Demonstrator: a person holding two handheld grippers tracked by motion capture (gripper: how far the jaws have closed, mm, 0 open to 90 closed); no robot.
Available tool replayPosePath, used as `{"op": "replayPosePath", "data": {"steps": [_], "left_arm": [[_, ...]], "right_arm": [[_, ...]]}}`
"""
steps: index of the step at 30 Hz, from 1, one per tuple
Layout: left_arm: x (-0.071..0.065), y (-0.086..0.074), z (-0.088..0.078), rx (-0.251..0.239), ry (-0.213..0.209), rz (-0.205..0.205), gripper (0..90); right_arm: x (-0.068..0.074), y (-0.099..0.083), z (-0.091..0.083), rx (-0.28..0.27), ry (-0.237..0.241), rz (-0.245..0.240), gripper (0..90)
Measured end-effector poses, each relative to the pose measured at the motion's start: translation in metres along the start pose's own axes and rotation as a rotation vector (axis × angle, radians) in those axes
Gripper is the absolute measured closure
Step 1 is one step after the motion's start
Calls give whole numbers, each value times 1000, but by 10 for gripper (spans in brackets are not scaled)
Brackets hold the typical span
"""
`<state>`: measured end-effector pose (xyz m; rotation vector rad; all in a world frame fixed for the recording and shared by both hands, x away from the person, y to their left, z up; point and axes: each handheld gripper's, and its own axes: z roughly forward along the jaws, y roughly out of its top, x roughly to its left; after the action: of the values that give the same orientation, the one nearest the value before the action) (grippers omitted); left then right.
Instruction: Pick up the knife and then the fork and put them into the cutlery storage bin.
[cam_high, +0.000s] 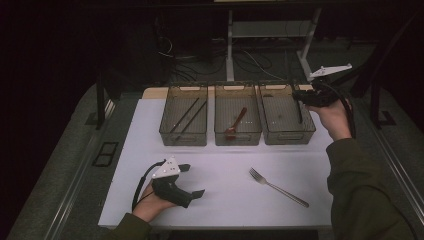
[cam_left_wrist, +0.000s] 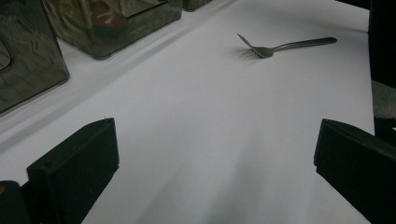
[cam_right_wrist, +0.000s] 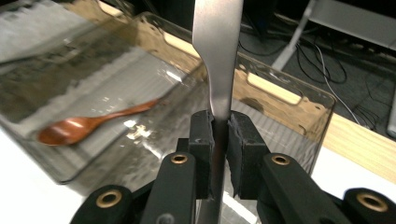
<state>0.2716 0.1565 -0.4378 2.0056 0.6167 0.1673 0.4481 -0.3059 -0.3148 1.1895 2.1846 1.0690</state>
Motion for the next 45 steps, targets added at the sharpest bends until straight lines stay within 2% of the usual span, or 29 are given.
{"op": "replayPosePath", "data": {"steps": [6, 9, 15, 22, 31, 40, 41, 45], "left_arm": [[0, 0, 0, -3, -4, -1, 0], [-1, 0, 0, -2, -5, -2, 0], [-1, 0, 0, -2, -6, -2, 0], [-1, 0, 0, -3, -8, -3, 0], [-1, 0, 1, -1, -10, 0, 0], [-2, 0, 1, -1, -11, 1, 0], [-2, 0, 1, -1, -11, 0, 0], [-2, 0, 1, 0, -11, 0, 0]], "right_arm": [[-10, -11, 19, 83, -35, 5, 796], [-13, -16, 25, 122, -37, 10, 796], [-16, -29, 39, 186, -42, 17, 796], [-17, -41, 53, 279, -52, -1, 796], [-15, -43, 62, 317, -32, -15, 794], [-12, -44, 68, 337, -40, -27, 775], [-13, -45, 68, 329, -41, -23, 755], [-15, -42, 59, 242, -30, 23, 617]]}}
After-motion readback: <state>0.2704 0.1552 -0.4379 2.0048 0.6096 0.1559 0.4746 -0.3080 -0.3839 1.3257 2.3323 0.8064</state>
